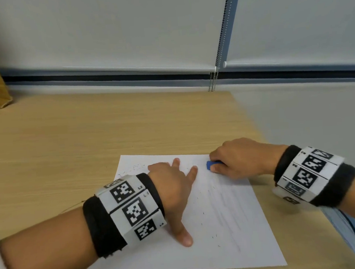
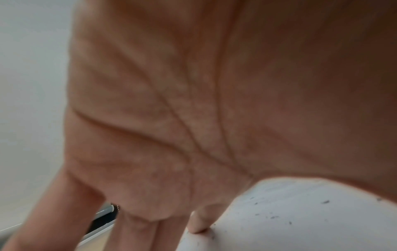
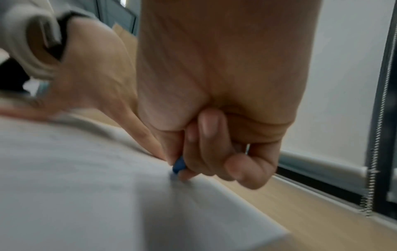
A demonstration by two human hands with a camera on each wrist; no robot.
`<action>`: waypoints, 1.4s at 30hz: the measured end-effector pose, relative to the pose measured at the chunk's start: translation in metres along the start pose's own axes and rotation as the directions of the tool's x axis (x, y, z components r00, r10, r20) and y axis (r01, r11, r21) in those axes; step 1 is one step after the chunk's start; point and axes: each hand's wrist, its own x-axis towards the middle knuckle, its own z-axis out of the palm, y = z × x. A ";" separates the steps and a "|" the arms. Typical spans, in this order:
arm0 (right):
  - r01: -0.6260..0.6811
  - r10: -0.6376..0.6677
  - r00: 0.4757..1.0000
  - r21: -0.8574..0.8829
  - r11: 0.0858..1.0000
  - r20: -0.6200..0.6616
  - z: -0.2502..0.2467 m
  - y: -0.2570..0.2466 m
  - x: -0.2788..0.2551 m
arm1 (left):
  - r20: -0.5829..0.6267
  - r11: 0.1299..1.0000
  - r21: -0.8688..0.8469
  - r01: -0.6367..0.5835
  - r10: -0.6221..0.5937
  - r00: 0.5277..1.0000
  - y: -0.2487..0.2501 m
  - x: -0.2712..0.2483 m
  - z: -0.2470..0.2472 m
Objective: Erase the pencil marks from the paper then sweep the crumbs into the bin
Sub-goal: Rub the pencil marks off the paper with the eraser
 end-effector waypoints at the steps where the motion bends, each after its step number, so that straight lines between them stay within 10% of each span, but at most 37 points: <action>1: 0.041 -0.041 0.999 0.010 0.999 0.019 0.002 -0.004 -0.004 | -0.003 1.000 -0.010 -0.003 0.003 1.000 0.000 0.001 0.000; 17: -0.020 0.023 0.998 -0.048 0.999 0.062 -0.005 -0.007 -0.005 | -0.178 0.992 -0.124 0.022 -0.044 0.983 0.000 0.004 0.011; 23: 0.091 -0.092 0.988 0.009 0.996 0.122 0.002 -0.022 -0.021 | -0.072 1.000 0.005 0.010 -0.010 0.997 0.001 0.004 0.006; 38: -0.120 0.120 0.993 0.022 0.993 0.008 -0.004 0.009 0.009 | -0.052 1.000 0.010 0.012 -0.012 0.999 0.000 0.002 0.006; 42: 0.081 -0.085 0.989 0.034 0.996 0.121 -0.003 -0.021 -0.016 | -0.056 1.000 0.011 0.005 -0.005 0.998 0.002 0.002 0.003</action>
